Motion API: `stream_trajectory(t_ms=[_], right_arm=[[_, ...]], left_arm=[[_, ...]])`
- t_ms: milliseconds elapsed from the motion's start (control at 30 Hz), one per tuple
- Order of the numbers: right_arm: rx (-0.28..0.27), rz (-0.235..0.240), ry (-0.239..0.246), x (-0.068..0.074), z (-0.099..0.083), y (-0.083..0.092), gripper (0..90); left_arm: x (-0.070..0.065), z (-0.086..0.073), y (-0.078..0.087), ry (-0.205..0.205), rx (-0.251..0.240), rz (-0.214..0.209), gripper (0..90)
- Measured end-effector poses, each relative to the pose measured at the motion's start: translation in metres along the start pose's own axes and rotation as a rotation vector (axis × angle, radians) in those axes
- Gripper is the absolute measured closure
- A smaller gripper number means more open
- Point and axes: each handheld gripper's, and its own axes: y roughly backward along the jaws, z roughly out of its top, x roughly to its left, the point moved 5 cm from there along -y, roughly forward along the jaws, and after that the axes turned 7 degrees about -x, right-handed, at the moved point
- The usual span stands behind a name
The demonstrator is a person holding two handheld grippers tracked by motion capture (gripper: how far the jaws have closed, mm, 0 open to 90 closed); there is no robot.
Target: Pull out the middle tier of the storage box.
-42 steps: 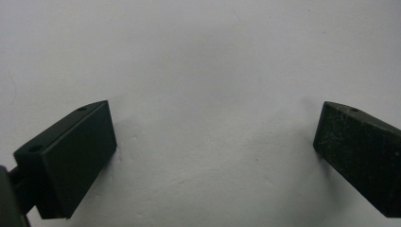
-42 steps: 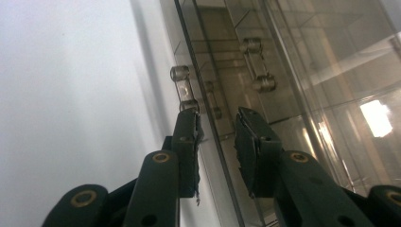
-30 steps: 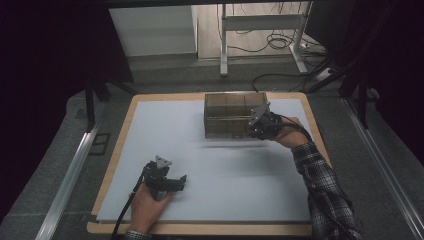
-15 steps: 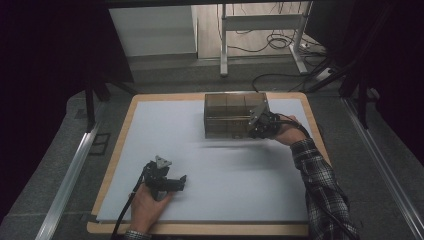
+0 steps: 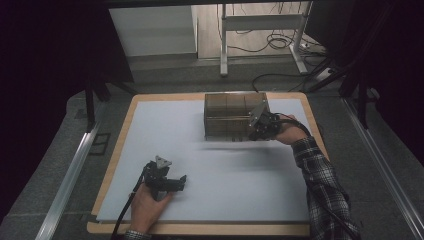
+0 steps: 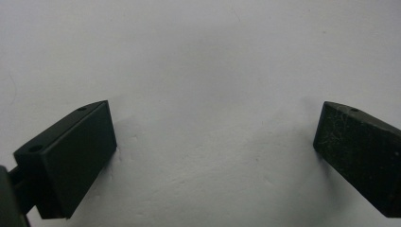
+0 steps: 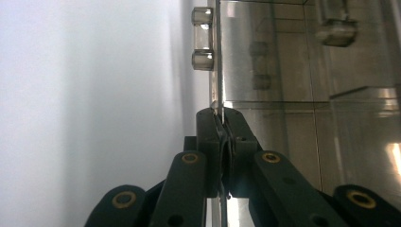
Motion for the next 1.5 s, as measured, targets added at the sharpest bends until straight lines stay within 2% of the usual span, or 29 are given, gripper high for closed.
stream_trajectory(t_ms=[367,567,700,800,967,1300,1400,1500], right_arm=[[0.002,0.036,0.023,0.018,-0.001,0.003,86.5],[0.010,0.039,0.037,0.026,-0.003,0.001,86.9],[0.010,0.018,0.043,0.026,-0.004,0.001,86.4],[0.004,-0.010,0.047,0.026,-0.003,0.001,80.8],[0.005,-0.026,0.043,0.027,-0.002,-0.001,72.1],[-0.034,-0.057,0.038,0.033,0.004,0.004,66.7],[-0.046,-0.053,0.026,0.037,0.007,0.004,65.2],[-0.046,-0.074,0.020,0.039,0.008,0.006,63.5]], left_arm=[[0.000,0.000,0.000,0.000,0.000,0.000,0.0],[0.000,0.000,0.000,0.000,0.000,0.000,0.0],[0.000,0.000,0.000,0.000,0.000,0.000,0.0],[0.000,0.000,0.000,0.000,0.000,0.000,0.0],[0.000,0.000,0.000,0.000,0.000,0.000,0.0],[0.000,0.000,0.000,0.000,0.000,0.000,0.0],[0.000,0.000,0.000,0.000,0.000,0.000,0.0],[0.000,0.000,0.000,0.000,0.000,0.000,0.0]])
